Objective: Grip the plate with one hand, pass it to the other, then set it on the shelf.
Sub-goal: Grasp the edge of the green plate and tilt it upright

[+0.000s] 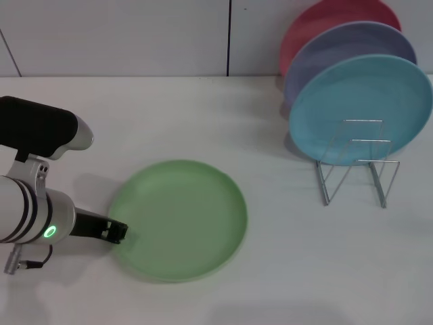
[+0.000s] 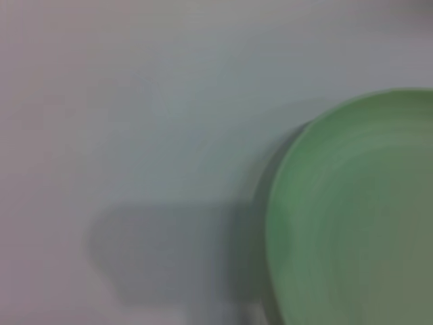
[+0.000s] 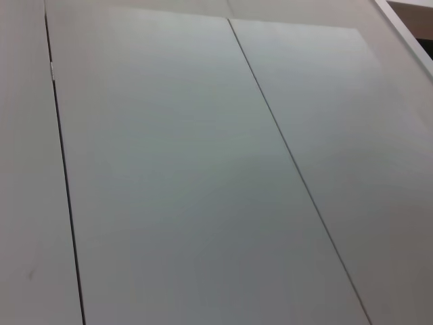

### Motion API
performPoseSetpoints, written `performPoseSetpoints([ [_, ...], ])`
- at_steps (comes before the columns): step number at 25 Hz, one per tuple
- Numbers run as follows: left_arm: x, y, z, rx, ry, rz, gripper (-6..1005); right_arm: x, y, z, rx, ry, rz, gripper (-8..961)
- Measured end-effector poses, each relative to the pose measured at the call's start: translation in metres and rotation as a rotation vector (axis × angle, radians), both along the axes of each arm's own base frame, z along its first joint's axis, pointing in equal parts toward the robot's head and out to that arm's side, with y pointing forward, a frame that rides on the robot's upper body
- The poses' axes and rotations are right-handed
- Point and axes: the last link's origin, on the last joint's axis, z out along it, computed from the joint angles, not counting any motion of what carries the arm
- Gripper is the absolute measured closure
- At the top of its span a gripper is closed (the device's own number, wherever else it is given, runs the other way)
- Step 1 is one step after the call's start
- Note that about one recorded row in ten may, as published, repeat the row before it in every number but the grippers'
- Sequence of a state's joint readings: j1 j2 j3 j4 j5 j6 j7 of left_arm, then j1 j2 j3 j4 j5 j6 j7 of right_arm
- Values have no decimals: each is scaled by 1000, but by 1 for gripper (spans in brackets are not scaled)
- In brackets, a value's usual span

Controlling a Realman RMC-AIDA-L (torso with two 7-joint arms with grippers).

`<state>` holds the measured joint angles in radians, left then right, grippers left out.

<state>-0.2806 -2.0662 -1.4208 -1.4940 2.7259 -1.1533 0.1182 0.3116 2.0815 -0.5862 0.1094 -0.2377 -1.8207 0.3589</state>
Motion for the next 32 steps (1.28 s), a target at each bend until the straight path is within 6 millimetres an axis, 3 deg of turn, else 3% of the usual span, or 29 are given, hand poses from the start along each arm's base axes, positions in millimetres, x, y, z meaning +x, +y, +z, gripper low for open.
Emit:
performPoseSetpoints([
  [4, 2, 3, -1, -15, 15, -3, 667, 1, -1, 2, 5, -9, -1, 128],
  [10, 5, 4, -5, -33, 39, -16, 830, 1, -2, 3, 5, -9, -3, 127],
  [18, 18, 4, 0, -21, 27, -63, 949, 0, -3, 5, 15, -19, 3, 129],
  [25, 23, 5, 0, -22, 23, -79, 948, -2, -1, 5, 11, -21, 18, 130],
  [32, 42, 8, 11, 17, -1, -146, 953, -14, 11, 2, -45, -58, 107, 131],
])
